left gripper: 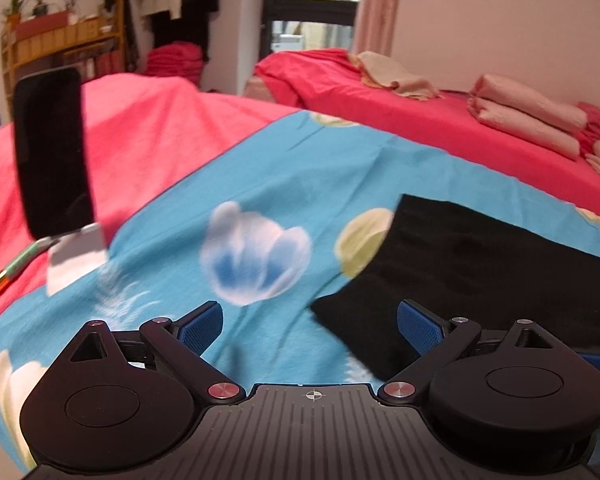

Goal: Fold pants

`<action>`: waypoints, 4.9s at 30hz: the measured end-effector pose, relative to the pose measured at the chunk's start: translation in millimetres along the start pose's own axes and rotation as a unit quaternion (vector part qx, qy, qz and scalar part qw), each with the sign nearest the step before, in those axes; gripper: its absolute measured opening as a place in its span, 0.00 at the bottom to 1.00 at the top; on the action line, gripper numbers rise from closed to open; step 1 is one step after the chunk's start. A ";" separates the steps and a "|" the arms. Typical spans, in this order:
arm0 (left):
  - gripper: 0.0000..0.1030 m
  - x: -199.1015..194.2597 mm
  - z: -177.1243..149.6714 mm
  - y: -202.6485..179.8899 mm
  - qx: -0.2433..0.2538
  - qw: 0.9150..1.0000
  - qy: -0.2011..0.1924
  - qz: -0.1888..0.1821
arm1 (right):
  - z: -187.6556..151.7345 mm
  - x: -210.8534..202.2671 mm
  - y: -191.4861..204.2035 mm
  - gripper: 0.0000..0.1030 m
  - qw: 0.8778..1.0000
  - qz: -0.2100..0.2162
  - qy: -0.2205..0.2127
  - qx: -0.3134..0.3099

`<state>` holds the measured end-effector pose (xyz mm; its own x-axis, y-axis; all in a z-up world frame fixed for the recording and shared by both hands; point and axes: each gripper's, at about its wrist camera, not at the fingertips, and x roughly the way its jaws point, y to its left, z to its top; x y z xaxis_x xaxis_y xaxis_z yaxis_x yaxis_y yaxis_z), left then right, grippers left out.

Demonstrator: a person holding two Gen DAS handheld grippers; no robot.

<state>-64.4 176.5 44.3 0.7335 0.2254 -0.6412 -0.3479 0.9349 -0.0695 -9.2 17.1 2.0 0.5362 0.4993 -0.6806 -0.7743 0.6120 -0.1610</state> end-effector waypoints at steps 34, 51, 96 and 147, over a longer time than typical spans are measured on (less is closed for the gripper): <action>1.00 96.6 -9.4 -103.6 0.111 0.989 0.100 -0.018 | -171.0 -130.4 -101.3 0.06 0.978 -0.056 0.032 0.197; 1.00 56.9 -19.1 -146.9 0.131 0.983 0.085 -0.094 | -334.8 -263.5 -265.6 0.47 0.721 -0.410 -0.081 0.553; 1.00 61.9 -38.8 -169.1 0.163 0.975 0.105 -0.112 | -190.2 -194.2 -109.5 0.22 0.973 -0.120 0.045 0.192; 1.00 176.7 67.1 -128.0 0.027 0.991 0.111 -0.074 | -290.6 -202.9 -395.1 0.79 0.715 -0.354 -0.073 0.598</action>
<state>148.9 115.0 -8.7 0.6254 0.0237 -0.7799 -0.2093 0.9680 -0.1384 90.2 -504.2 -4.0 0.7483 -0.1911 -0.6352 0.5041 0.7863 0.3572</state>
